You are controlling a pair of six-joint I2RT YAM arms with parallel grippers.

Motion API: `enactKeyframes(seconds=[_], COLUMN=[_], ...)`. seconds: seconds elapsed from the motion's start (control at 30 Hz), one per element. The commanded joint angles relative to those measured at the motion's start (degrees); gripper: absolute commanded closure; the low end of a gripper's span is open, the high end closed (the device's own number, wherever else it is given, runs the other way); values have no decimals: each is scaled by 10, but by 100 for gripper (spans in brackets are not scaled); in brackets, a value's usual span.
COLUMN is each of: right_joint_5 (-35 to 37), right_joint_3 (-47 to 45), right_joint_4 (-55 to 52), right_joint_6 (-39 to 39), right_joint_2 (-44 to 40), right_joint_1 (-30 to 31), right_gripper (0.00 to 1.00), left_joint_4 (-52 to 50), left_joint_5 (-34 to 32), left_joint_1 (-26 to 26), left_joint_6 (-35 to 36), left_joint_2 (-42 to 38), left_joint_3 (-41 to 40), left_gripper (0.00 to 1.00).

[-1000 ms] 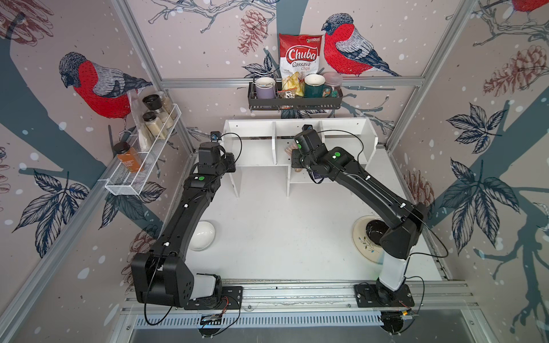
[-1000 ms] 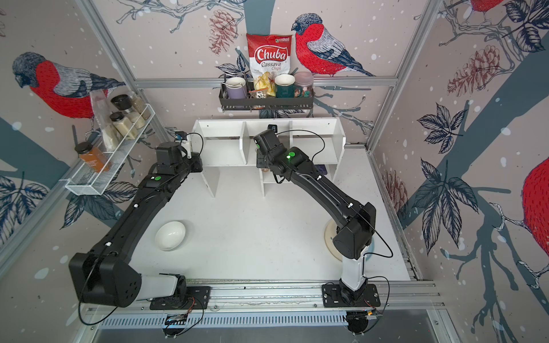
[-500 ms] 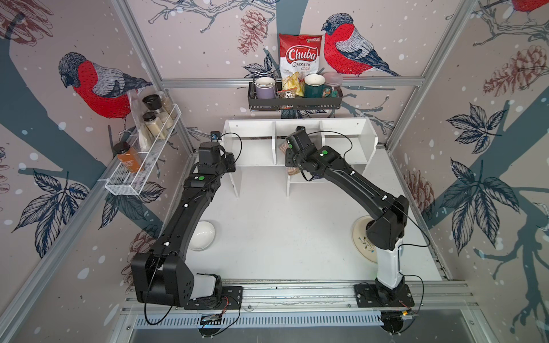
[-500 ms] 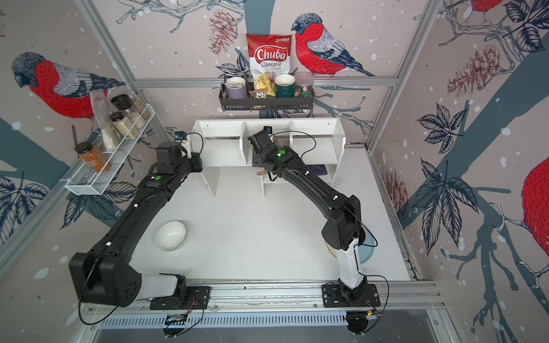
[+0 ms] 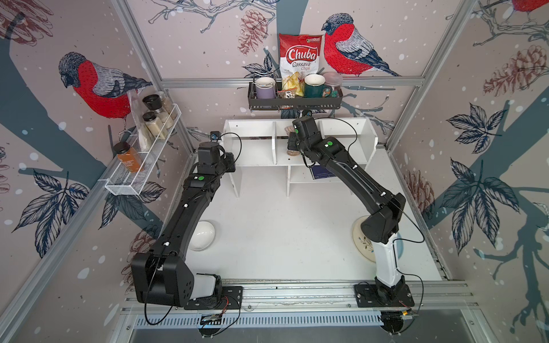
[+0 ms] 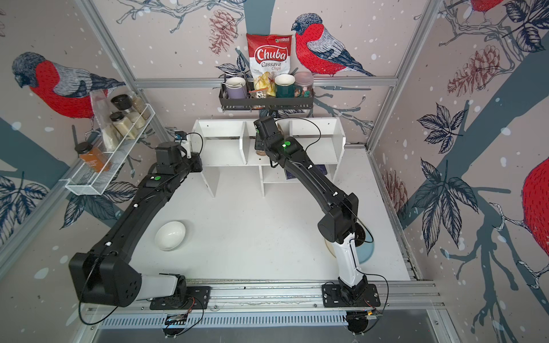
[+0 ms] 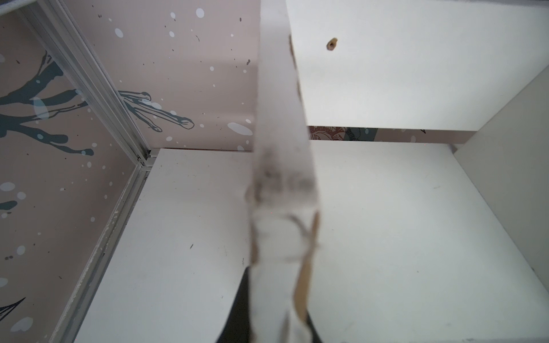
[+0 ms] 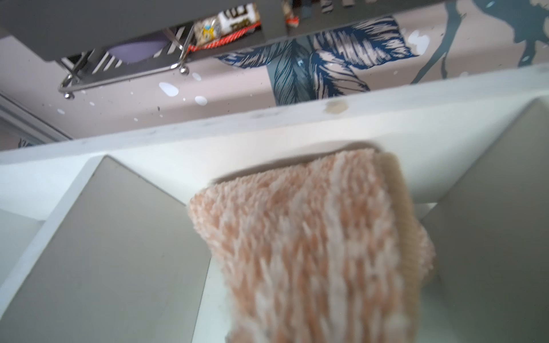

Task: Wipe the bookshelf clean with a cloth
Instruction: Wipe the dust from the shelf.

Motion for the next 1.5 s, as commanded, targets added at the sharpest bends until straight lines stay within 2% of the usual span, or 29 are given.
enactKeyframes(seconds=[0.0, 0.1, 0.23, 0.33, 0.43, 0.53, 0.63, 0.77, 0.83, 0.9, 1.0, 1.07, 1.13, 1.2, 1.3, 1.37, 1.47], right_joint_5=[-20, -53, -24, -24, 15, 24, 39, 38, 43, 83, 143, 150, 123, 74, 36, -8, -91], right_joint_3=[-42, -24, -20, -81, -153, -183, -148, -40, 26, 75, 90, 85, 88, 106, 174, 208, 198], right_joint_4=[66, 68, 31, 20, 17, 12, -14, -53, -69, -80, -52, -27, -9, -2, -23, -32, -18], right_joint_6=[-16, -52, -39, 1, 18, 29, 25, 2, -25, -58, -111, -129, -124, -98, -69, -46, -19], right_joint_2=[-23, -10, -13, -47, -93, -115, -101, -56, -33, -23, -30, -35, -29, -10, 53, 86, 104], right_joint_1=[6, 29, 44, 42, 44, 27, 12, 11, 32, 69, 135, 167, 185, 188, 181, 168, 145], right_gripper=[100, 100, 100, 100, 100, 100, 100, 100, 100, 100, 100, 100, 99, 98, 97, 96, 92], left_joint_4=[-95, -98, -96, -97, -96, -95, -94, -94, -93, -92, -89, -81, -72, -62, -59, -60, -61], left_joint_5=[59, 53, 47, 47, 50, 50, 52, 52, 53, 53, 56, 58, 51, 38, 19, 7, -9], left_joint_1=[1, 1, 1, 1, 1, 1, 1, 2, 3, 7, 16, 23, 27, 28, 28, 28, 28], left_joint_6=[-27, -28, -27, -28, -29, -31, -31, -33, -36, -40, -54, -65, -73, -77, -81, -82, -84], left_joint_2=[6, 10, 9, 7, 5, 6, 6, 6, 6, 6, 5, -2, -13, -28, -46, -52, -56], left_joint_3=[-7, -7, -10, -10, -9, -9, -10, -9, -9, -8, -7, -10, -16, -25, -31, -31, -31], left_gripper=[100, 100, 100, 100, 100, 100, 100, 100, 100, 100, 100, 88, 79, 71, 60, 55, 53])
